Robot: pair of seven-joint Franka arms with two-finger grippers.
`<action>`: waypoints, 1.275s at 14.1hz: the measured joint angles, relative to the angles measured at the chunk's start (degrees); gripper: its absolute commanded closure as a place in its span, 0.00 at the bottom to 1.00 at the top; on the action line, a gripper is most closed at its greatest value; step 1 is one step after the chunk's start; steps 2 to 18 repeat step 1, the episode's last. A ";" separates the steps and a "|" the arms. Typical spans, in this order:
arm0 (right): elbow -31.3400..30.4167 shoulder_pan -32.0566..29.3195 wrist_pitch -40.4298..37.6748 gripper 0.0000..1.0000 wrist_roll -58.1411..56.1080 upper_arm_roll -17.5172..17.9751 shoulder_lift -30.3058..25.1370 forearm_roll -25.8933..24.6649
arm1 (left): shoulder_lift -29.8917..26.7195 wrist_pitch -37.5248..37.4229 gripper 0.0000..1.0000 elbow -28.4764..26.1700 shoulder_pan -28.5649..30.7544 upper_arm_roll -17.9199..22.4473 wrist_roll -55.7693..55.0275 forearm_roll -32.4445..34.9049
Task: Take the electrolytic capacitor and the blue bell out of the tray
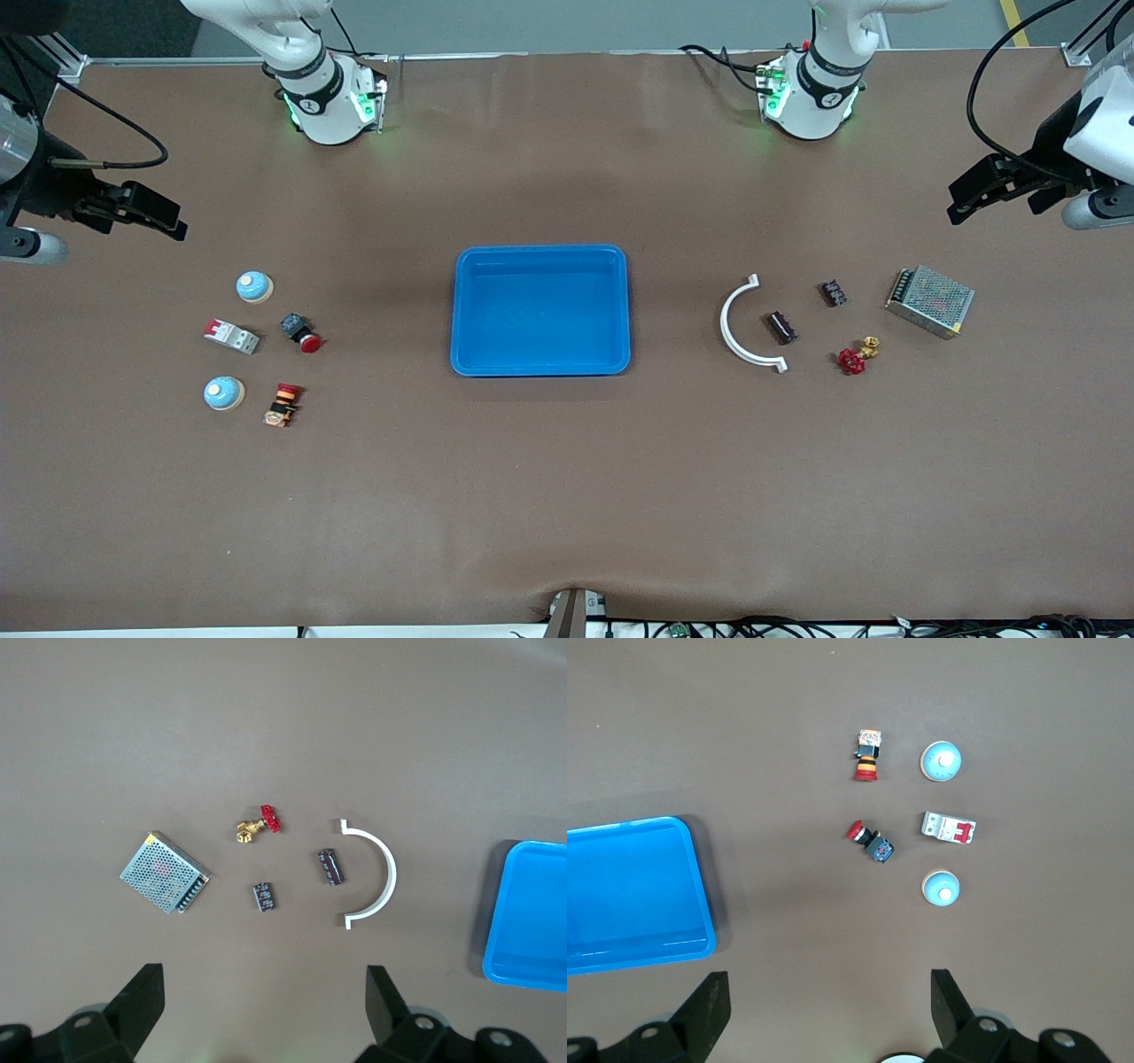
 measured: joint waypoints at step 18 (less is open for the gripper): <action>0.00 0.00 -0.08 0.00 0.00 0.11 0.00 0.00 | 0.01 0.00 0.00 0.00 0.00 0.00 0.00 0.00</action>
